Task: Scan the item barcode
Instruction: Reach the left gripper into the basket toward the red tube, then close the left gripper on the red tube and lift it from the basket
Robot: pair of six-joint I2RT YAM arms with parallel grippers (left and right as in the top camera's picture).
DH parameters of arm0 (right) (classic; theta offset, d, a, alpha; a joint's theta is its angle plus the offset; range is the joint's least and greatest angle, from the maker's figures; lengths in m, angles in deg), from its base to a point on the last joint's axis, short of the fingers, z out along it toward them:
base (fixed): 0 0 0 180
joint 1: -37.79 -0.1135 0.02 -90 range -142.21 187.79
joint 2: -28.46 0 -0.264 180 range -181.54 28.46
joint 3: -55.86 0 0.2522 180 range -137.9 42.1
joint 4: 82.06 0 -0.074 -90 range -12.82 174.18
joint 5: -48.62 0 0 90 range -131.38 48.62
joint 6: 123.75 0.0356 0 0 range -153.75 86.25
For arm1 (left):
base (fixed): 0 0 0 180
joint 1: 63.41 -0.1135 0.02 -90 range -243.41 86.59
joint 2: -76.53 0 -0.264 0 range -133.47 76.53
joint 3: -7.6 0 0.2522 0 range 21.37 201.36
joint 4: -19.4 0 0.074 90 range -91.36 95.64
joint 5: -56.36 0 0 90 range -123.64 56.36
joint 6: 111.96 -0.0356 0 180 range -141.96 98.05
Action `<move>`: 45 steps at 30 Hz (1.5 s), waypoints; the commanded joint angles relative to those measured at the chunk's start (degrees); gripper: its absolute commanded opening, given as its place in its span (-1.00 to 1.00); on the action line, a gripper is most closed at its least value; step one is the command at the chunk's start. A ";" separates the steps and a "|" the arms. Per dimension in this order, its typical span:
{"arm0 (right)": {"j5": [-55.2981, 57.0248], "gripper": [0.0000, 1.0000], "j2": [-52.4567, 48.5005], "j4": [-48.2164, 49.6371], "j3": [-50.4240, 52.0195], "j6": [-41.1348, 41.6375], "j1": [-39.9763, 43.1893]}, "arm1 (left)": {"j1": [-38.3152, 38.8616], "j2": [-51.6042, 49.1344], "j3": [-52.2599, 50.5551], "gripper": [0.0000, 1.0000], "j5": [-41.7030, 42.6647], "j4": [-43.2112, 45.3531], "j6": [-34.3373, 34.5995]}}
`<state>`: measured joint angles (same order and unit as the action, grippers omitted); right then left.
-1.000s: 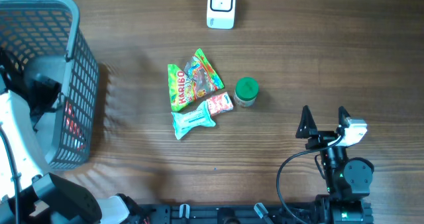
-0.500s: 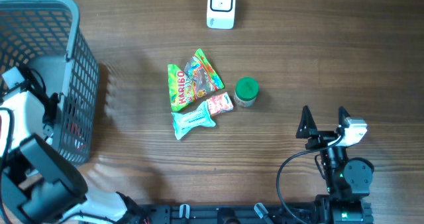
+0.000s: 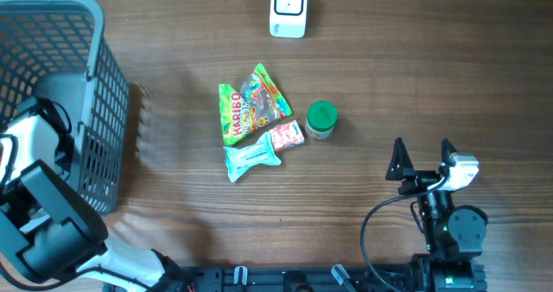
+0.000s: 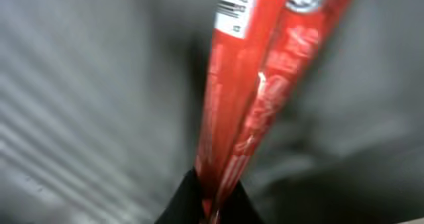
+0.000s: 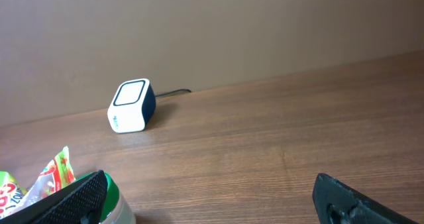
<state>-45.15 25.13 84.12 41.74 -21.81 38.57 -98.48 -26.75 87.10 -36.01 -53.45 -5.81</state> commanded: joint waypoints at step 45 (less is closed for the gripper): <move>0.76 0.99 0.00 0.13 0.07 0.09 -0.37 | -1.20 0.79 23.63 0.91 -5.84 -12.41 -6.82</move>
<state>-45.15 25.13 84.12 41.74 -21.81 38.57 -99.22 -26.01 114.88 -40.47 -68.68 -6.45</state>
